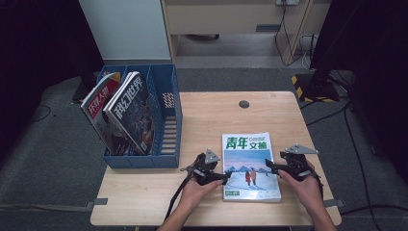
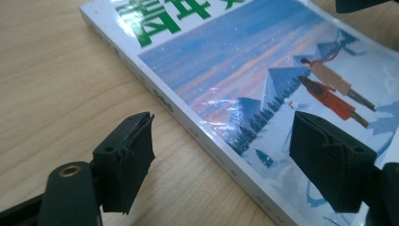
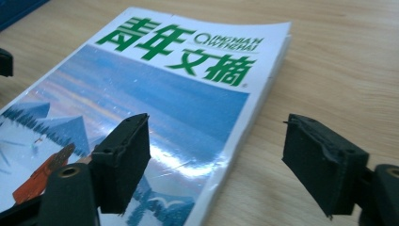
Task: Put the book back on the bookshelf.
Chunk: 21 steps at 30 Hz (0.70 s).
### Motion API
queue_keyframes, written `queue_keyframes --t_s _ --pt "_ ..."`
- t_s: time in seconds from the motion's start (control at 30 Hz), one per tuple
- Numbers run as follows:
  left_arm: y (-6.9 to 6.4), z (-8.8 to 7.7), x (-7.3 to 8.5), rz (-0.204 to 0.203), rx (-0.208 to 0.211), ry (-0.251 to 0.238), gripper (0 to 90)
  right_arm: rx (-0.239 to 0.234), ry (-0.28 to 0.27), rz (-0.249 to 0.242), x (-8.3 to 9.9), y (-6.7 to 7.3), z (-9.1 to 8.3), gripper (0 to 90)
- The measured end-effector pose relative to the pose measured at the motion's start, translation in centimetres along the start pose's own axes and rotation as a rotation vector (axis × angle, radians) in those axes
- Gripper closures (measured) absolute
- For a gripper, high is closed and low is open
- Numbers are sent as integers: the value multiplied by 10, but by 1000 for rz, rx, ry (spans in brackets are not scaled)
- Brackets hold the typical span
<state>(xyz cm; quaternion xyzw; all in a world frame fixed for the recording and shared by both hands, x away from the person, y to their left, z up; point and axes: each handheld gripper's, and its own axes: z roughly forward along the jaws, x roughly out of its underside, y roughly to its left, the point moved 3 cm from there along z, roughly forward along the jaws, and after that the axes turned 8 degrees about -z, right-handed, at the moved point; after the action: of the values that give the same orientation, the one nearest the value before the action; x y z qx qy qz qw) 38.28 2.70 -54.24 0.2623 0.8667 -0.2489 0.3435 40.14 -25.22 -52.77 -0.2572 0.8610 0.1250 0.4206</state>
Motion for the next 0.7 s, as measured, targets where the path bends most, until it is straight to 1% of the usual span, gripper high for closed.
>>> queue_keyframes --t_s 0.07,0.13,0.17,0.2,0.23,0.27,0.3,0.37,0.43,0.47,0.53,0.57,0.63,0.7 --pt "-1 3 4 -7 0 12 212 -17 16 1 1 2 5 187" --pt "-1 6 6 -36 18 4 211 -39 23 17 2 4 8 167" --pt "-1 6 6 -48 21 2 209 -52 32 21 2 4 10 158" --pt "0 7 5 -50 22 0 207 -57 38 26 3 6 11 151" --pt "1 7 6 -58 26 -1 207 -60 48 16 4 6 13 144" --pt "1 8 6 -74 32 -1 207 -65 55 14 5 7 15 141" --pt "2 8 7 -80 37 -1 208 -69 57 22 5 8 16 135" --pt "2 8 7 -76 43 -3 207 -76 62 25 6 8 20 128" --pt "0 9 7 -66 58 2 209 -85 71 33 7 7 22 122" --pt "-2 9 7 -60 67 8 210 -90 76 41 7 7 24 123" --pt "-7 10 8 -48 85 17 215 -103 77 37 7 8 26 118" --pt "-10 10 8 -42 78 21 202 -107 79 40 7 8 27 109" --pt "-11 10 9 -52 64 20 204 -114 82 48 6 8 29 93" --pt "-12 8 9 -61 56 18 223 -121 91 43 5 7 31 81"
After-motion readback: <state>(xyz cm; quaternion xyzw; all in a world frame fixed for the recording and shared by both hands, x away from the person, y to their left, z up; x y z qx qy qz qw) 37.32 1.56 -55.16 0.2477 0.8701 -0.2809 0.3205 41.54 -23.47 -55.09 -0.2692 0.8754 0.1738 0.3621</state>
